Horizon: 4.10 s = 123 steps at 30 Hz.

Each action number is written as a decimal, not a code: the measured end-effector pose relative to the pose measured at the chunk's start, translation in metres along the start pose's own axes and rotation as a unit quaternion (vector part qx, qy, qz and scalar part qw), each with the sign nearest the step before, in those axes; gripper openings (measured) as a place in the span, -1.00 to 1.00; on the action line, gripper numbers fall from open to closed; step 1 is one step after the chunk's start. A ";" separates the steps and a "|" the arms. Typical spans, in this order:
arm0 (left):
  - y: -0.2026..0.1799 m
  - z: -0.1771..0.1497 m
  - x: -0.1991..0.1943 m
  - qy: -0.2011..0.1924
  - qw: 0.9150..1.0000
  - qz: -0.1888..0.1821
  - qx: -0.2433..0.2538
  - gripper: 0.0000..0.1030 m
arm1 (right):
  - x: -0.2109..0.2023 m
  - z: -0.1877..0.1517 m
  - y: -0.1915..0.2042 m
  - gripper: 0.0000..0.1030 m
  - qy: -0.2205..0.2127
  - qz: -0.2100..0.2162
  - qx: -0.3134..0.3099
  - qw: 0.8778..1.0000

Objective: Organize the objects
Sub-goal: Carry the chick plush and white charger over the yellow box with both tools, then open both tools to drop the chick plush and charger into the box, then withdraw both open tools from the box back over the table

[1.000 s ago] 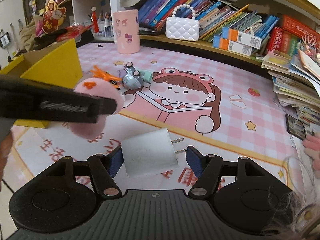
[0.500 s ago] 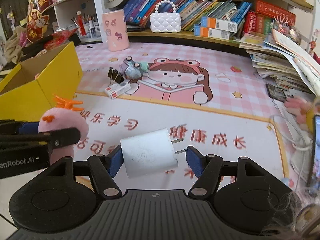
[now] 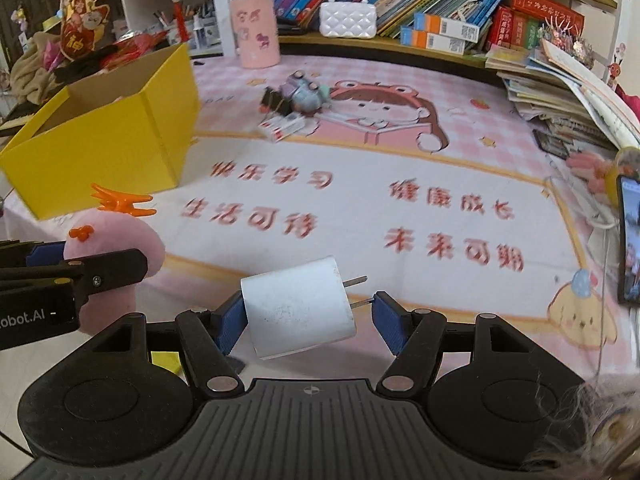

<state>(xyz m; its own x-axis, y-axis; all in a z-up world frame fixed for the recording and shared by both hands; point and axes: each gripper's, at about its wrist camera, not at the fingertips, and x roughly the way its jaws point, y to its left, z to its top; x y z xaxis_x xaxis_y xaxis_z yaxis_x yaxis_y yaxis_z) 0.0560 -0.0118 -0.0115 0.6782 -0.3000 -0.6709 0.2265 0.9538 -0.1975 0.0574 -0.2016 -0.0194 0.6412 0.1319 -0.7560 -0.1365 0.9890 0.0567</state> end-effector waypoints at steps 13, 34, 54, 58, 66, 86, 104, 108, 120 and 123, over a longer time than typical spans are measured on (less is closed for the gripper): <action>0.044 -0.030 -0.042 0.001 1.000 0.015 -0.007 -0.04 | -0.013 -0.030 0.065 0.25 0.004 0.033 -0.009 0.999; 0.100 -0.039 -0.092 -0.060 0.994 0.078 -0.039 -0.04 | -0.014 -0.021 0.153 0.25 -0.031 0.094 -0.100 0.990; 0.121 0.028 -0.099 -0.153 0.984 0.088 -0.039 -0.04 | -0.016 0.044 0.155 0.25 -0.075 0.106 -0.098 0.987; 0.129 0.054 -0.096 -0.180 0.978 0.103 -0.035 -0.04 | -0.017 0.079 0.152 0.25 -0.117 0.106 -0.091 0.983; 0.144 0.089 -0.060 -0.173 0.975 0.134 -0.031 -0.04 | 0.004 0.135 0.146 0.25 -0.156 0.104 -0.094 0.978; 0.158 0.102 0.038 -0.052 0.979 0.191 -0.042 0.18 | 0.126 0.207 0.188 0.25 -0.074 0.145 -0.201 0.966; 0.140 0.094 0.003 -0.123 0.973 0.193 -0.024 0.71 | 0.138 0.214 0.190 0.37 -0.049 0.154 -0.192 0.968; 0.137 0.094 -0.007 -0.139 0.972 0.189 -0.026 0.71 | 0.115 0.217 0.184 0.38 -0.077 0.157 -0.170 0.970; 0.122 0.083 -0.057 -0.175 0.965 0.193 -0.014 0.77 | 0.039 0.187 0.160 0.36 -0.167 0.126 -0.122 0.970; 0.119 0.075 -0.069 -0.180 0.965 0.189 -0.019 0.78 | 0.024 0.171 0.152 0.36 -0.167 0.137 -0.102 0.971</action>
<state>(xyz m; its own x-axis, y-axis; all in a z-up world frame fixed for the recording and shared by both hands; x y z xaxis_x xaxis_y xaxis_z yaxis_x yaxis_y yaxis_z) 0.0883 0.1206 0.0646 0.9077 0.0886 -0.4102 -0.1050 0.9943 -0.0174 0.1813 -0.0371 0.0827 0.7641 0.4355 -0.4759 -0.4607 0.8848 0.0701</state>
